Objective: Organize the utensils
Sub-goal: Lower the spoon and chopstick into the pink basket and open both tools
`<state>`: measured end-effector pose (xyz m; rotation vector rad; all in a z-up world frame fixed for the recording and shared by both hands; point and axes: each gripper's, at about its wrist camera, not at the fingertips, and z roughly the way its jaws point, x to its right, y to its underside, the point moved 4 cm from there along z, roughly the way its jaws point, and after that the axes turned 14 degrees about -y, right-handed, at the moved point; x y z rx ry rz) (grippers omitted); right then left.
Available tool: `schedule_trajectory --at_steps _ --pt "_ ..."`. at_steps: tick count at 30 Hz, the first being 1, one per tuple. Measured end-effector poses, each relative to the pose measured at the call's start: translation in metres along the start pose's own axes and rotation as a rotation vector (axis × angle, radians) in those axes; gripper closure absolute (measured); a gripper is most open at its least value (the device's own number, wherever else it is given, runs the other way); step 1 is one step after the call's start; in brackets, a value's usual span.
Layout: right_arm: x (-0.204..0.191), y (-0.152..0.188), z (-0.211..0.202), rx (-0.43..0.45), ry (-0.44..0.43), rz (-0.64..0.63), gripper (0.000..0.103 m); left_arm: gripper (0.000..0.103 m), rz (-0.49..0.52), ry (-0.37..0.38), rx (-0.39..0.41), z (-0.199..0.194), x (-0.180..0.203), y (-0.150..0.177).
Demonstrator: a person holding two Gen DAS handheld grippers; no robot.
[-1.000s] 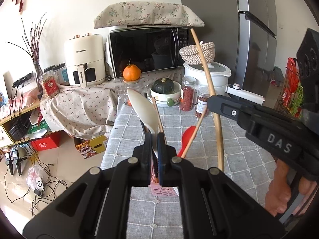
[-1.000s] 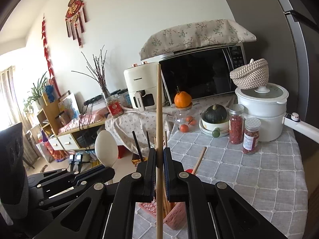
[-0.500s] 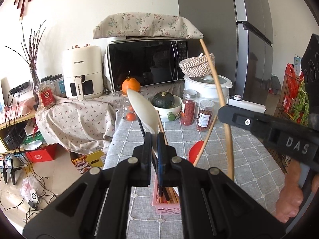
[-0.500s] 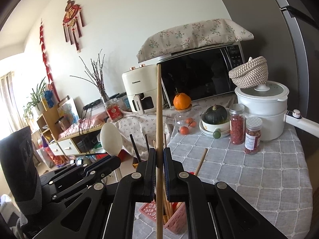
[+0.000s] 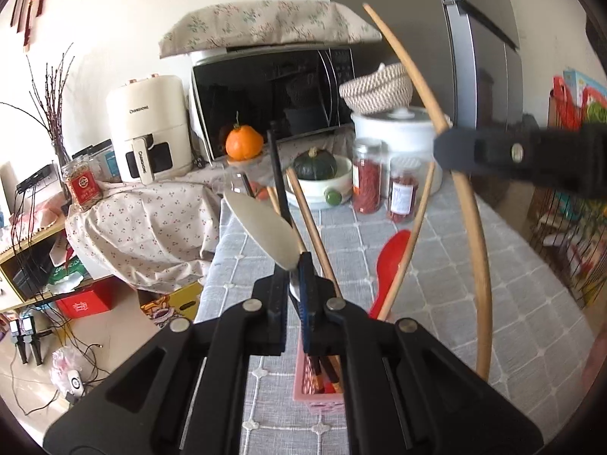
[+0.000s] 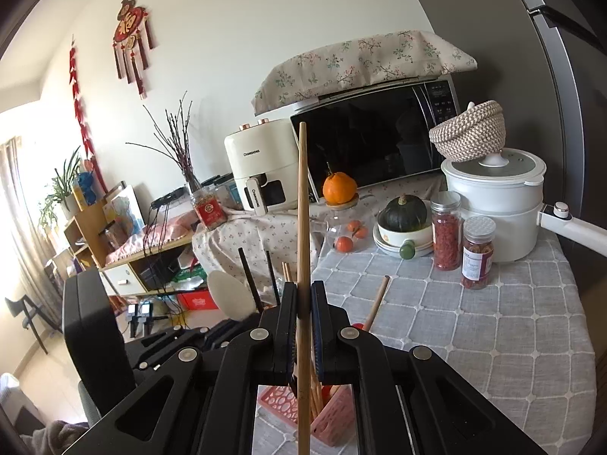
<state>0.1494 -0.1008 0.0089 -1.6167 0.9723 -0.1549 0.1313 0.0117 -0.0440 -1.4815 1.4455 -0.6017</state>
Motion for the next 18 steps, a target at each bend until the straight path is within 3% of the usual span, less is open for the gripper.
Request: schedule_trajectory --at_steps 9,10,12,14,18 --pt "0.005 0.004 0.004 -0.014 0.010 0.005 0.096 0.095 0.057 0.003 -0.033 0.001 0.009 0.011" --pt "0.005 0.004 0.004 -0.016 0.012 0.005 0.096 0.092 0.058 0.010 -0.043 0.001 0.009 0.012" --pt "0.006 0.005 0.004 -0.020 0.015 0.004 0.096 0.072 0.054 0.018 -0.060 0.003 0.008 0.012" --pt "0.007 0.005 0.004 -0.021 0.019 0.006 0.096 0.061 0.047 0.018 -0.057 0.001 0.007 0.012" --pt "0.008 0.006 0.004 -0.021 0.020 0.007 0.096 0.057 0.028 0.033 -0.057 -0.002 0.004 0.012"
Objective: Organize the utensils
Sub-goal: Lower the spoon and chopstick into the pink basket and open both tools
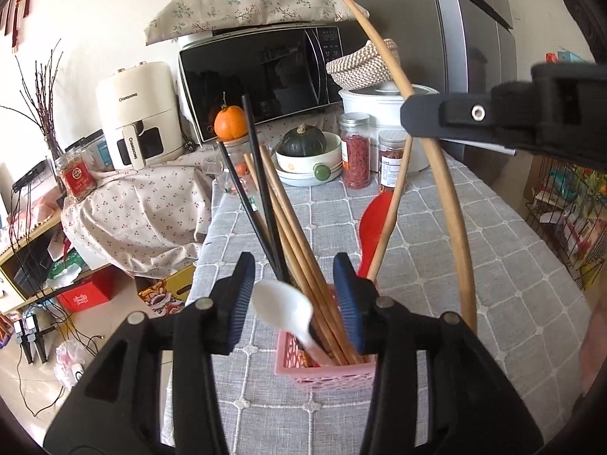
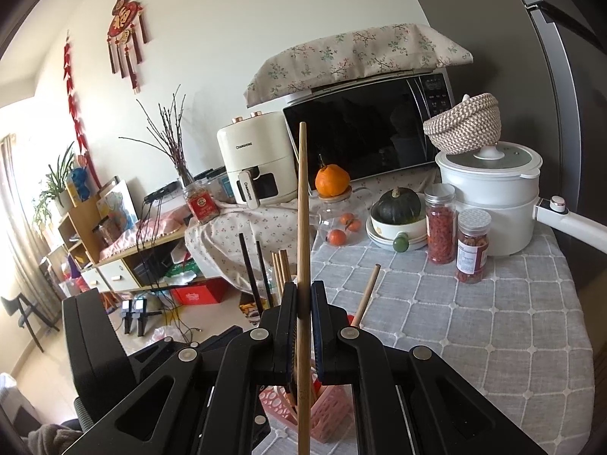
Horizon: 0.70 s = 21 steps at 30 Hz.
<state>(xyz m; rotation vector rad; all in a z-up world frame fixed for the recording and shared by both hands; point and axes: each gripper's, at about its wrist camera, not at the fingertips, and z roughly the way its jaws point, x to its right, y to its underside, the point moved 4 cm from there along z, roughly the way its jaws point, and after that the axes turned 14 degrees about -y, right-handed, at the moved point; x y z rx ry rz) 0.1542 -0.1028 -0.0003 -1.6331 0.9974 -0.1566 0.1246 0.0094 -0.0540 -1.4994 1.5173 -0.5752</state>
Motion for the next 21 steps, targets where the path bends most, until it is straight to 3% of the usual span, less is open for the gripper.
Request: schedule_trajectory --at_steps 4,10,15,21 --pt "0.001 0.000 0.000 -0.001 0.002 0.001 0.096 0.057 -0.042 0.022 -0.024 0.000 -0.011 -0.002" --pt "0.004 0.001 0.002 0.002 0.009 0.003 0.096 0.056 -0.200 0.107 -0.077 -0.001 -0.041 -0.009" --pt "0.003 0.000 0.009 0.025 0.014 0.008 0.096 0.056 -0.271 0.121 -0.130 0.003 -0.055 -0.005" --pt "-0.007 0.000 0.026 0.115 0.023 -0.017 0.096 0.055 -0.332 0.111 -0.239 0.019 -0.063 0.011"
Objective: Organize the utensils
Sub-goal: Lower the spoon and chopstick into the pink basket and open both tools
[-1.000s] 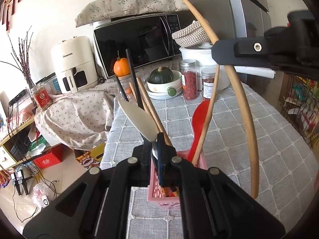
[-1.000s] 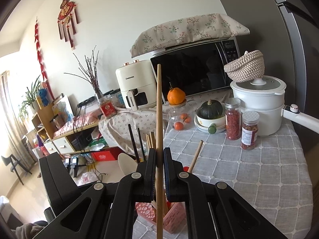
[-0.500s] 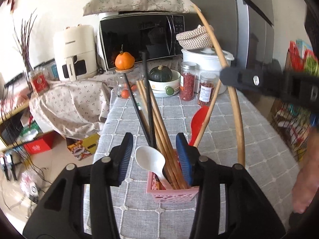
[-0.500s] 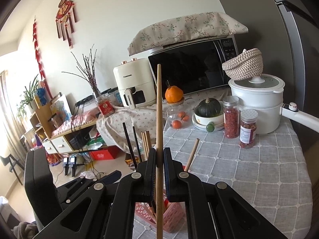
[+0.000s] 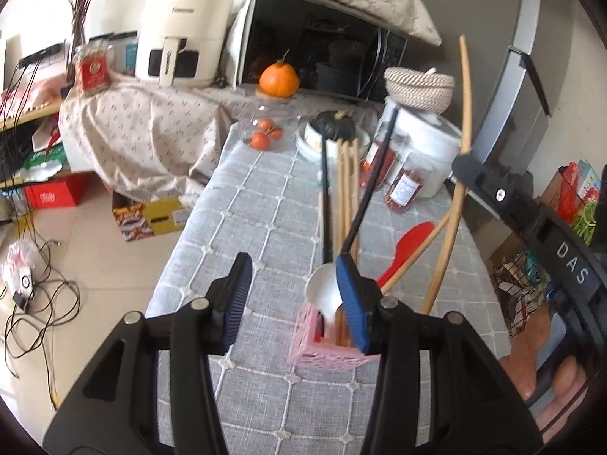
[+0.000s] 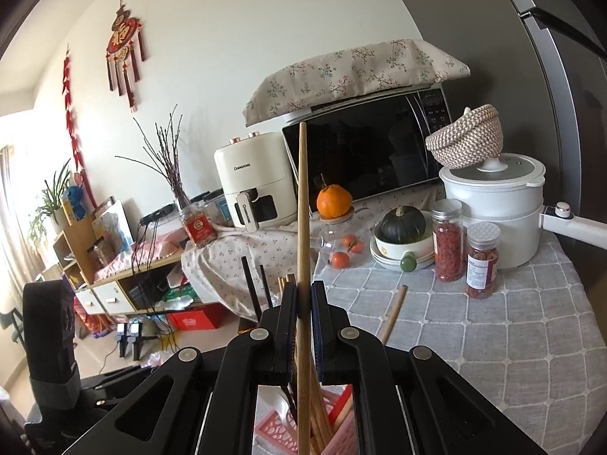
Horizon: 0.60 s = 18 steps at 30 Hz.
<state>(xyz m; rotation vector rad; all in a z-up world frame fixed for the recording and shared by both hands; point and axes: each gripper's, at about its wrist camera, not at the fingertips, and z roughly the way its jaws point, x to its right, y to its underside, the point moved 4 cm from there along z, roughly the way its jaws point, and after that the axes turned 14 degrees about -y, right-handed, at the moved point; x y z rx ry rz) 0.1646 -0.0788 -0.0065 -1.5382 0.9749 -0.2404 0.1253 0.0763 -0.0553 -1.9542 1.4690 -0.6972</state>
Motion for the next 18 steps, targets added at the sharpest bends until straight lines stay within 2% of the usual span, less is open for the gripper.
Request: schedule_trajectory --at_steps 6,10,18 --pt "-0.004 0.009 0.016 0.052 0.035 -0.046 0.096 0.055 -0.042 -0.062 -0.082 0.015 -0.015 0.008" --pt "-0.008 0.016 0.024 0.045 0.036 -0.081 0.096 0.054 -0.075 -0.046 -0.136 0.023 -0.020 0.012" --pt "-0.008 0.029 0.029 0.012 0.050 -0.105 0.095 0.053 -0.076 -0.055 -0.130 0.021 -0.019 0.010"
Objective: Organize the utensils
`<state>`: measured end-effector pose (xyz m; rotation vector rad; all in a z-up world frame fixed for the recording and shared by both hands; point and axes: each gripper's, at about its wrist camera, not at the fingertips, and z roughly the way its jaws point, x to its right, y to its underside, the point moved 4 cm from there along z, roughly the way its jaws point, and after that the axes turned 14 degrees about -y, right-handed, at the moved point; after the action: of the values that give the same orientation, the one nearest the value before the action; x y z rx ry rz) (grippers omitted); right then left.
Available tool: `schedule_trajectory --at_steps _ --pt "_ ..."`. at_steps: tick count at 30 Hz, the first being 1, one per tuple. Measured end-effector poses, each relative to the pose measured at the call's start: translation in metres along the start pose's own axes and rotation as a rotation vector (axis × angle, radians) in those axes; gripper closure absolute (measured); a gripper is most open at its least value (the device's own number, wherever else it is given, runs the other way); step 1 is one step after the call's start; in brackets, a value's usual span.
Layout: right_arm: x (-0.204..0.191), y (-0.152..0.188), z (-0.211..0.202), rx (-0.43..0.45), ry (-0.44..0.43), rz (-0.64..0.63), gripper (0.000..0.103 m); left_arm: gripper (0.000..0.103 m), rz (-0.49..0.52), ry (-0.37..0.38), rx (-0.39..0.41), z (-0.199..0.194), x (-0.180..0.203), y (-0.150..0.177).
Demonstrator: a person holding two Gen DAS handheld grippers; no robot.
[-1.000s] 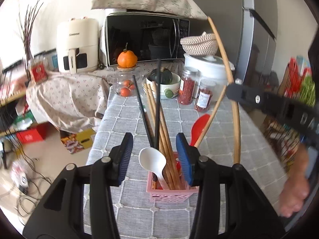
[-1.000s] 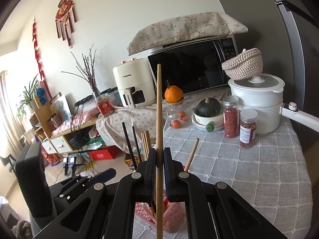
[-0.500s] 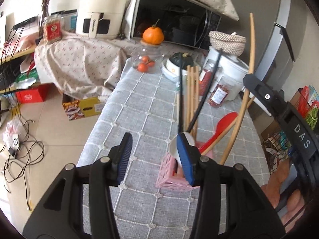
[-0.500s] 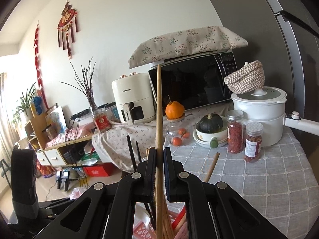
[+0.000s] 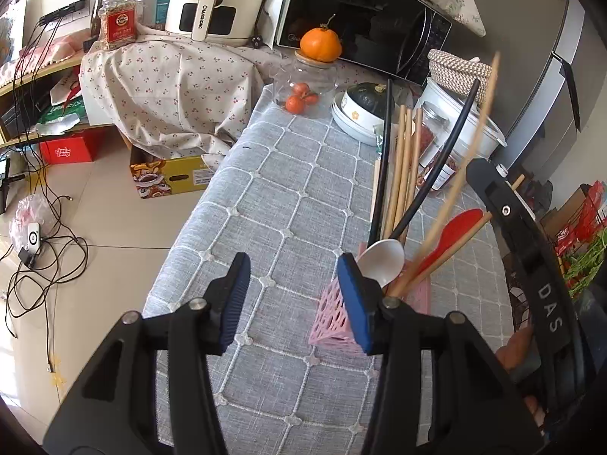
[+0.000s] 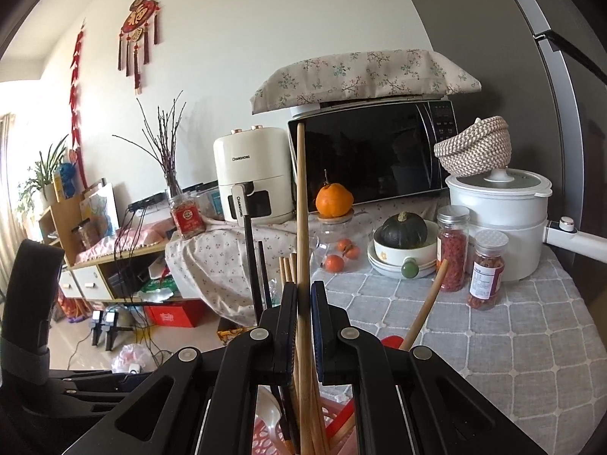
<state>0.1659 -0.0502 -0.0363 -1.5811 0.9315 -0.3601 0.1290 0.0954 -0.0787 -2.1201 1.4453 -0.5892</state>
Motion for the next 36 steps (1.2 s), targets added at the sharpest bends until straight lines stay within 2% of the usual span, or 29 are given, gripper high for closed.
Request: schedule_trajectory --at_steps 9,12,13,14,16,18,21,23,28,31,32,36 --pt "-0.002 0.006 -0.005 -0.069 -0.002 0.016 0.084 0.053 0.004 0.016 0.004 -0.004 0.002 0.000" --pt "-0.001 0.003 -0.012 -0.090 0.015 0.028 0.077 0.053 0.003 0.018 0.001 -0.006 0.002 0.000" --pt "0.001 0.001 -0.015 -0.105 0.028 0.040 0.069 0.053 0.003 0.023 0.000 -0.008 0.002 0.000" --pt "0.004 0.000 -0.019 -0.119 0.037 0.059 0.057 0.053 0.003 0.029 0.002 -0.012 0.002 0.000" --pt "0.007 -0.004 -0.031 -0.142 0.046 0.100 0.051 0.053 0.011 0.031 0.013 -0.020 0.004 0.001" --pt "0.007 -0.008 -0.046 -0.171 0.093 0.092 0.049 0.052 0.038 0.021 0.030 -0.030 0.007 0.003" --pt "0.000 -0.015 -0.068 -0.202 0.168 0.034 0.033 0.045 0.075 0.012 0.061 -0.046 0.013 0.007" --pt "-0.002 -0.017 -0.082 -0.204 0.186 0.038 0.023 0.040 0.094 0.005 0.072 -0.054 0.017 0.012" --pt "-0.004 0.003 -0.108 -0.282 0.177 0.079 0.018 0.038 0.133 -0.041 0.079 -0.067 0.020 0.026" --pt "-0.009 0.015 -0.116 -0.326 0.162 0.094 0.018 0.033 0.160 -0.075 0.088 -0.074 0.021 0.033" --pt "-0.012 0.017 -0.120 -0.333 0.160 0.091 0.018 0.030 0.167 -0.079 0.094 -0.077 0.021 0.035" --pt "-0.020 0.021 -0.132 -0.359 0.191 0.033 0.010 0.028 0.188 -0.090 0.103 -0.087 0.019 0.043"
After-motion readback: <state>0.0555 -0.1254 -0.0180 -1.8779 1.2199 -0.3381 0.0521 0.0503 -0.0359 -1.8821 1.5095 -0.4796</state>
